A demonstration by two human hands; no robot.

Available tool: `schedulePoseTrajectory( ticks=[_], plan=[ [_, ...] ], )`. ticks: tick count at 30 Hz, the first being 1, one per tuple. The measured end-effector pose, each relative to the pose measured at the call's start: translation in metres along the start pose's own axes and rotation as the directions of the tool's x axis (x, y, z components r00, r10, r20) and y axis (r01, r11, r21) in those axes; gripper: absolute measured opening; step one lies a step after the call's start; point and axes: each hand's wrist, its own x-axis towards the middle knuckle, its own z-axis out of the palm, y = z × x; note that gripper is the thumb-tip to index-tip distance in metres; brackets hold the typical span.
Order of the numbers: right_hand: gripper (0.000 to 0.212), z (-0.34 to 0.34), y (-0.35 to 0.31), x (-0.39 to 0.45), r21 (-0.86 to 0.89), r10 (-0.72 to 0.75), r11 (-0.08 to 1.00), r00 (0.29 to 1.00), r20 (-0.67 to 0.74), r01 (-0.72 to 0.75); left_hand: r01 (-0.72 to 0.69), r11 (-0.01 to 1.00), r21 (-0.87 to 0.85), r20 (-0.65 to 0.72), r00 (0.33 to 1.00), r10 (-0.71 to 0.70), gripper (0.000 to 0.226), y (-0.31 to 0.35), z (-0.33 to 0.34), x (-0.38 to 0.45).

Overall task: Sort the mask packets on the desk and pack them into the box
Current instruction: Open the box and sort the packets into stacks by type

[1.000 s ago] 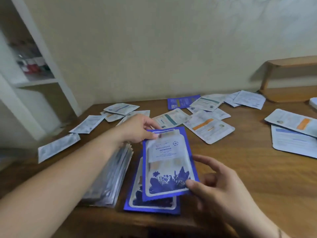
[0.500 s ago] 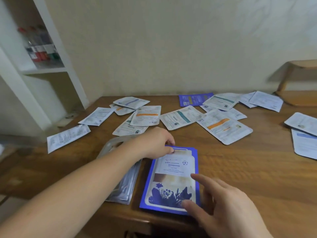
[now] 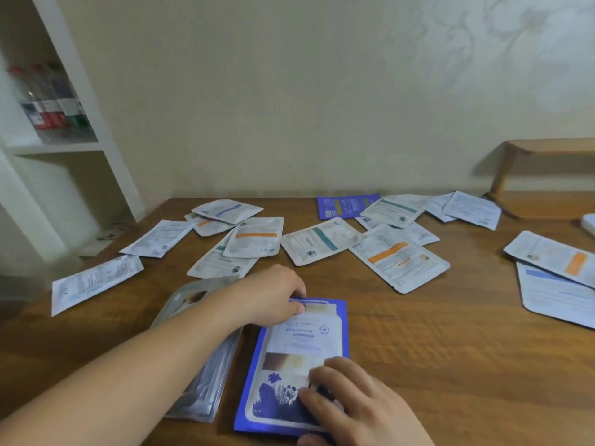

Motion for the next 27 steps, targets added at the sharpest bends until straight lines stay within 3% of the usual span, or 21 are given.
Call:
schedulePoseTrajectory(
  ticks=[5,8,12,16,19,21,24,27],
  plan=[
    [0.021,-0.014,0.032,0.015,-0.034,-0.001,0.999,0.999,-0.036,0.0,0.008,0.999,-0.034,-0.06,0.998,-0.01,0.04,0.004,-0.026,0.025],
    [0.038,-0.038,0.076,0.043,-0.073,0.159,0.986,0.982,0.099,-0.152,-0.024,1.0,0.016,-0.035,0.999,0.025,0.052,0.007,-0.034,0.059],
    [0.053,-0.037,0.162,0.083,-0.222,0.45,0.89,0.849,0.278,-0.399,0.058,0.993,0.1,0.061,0.996,-0.064,0.06,-0.001,-0.027,0.104],
    [0.072,-0.012,0.24,0.106,-0.24,0.609,0.793,0.727,0.318,-0.56,0.167,0.981,0.1,0.122,0.976,-0.179,0.056,-0.038,-0.017,0.127],
    [0.087,0.005,0.269,0.107,-0.258,0.615,0.786,0.665,0.424,-0.562,0.202,0.978,0.059,0.144,0.967,-0.209,0.058,-0.069,-0.017,0.131],
    [0.093,0.006,0.272,0.094,-0.24,0.587,0.806,0.683,0.434,-0.541,0.217,0.974,0.062,0.157,0.962,-0.224,0.059,-0.087,-0.022,0.135],
    [0.09,-0.012,0.269,0.06,-0.231,0.568,0.819,0.689,0.451,-0.524,0.208,0.975,0.071,0.133,0.967,-0.216,0.06,-0.1,-0.034,0.146],
    [0.079,-0.041,0.256,0.021,-0.216,0.483,0.873,0.72,0.498,-0.437,0.187,0.98,0.069,0.005,0.982,-0.188,0.063,-0.089,-0.046,0.178]
  ],
)
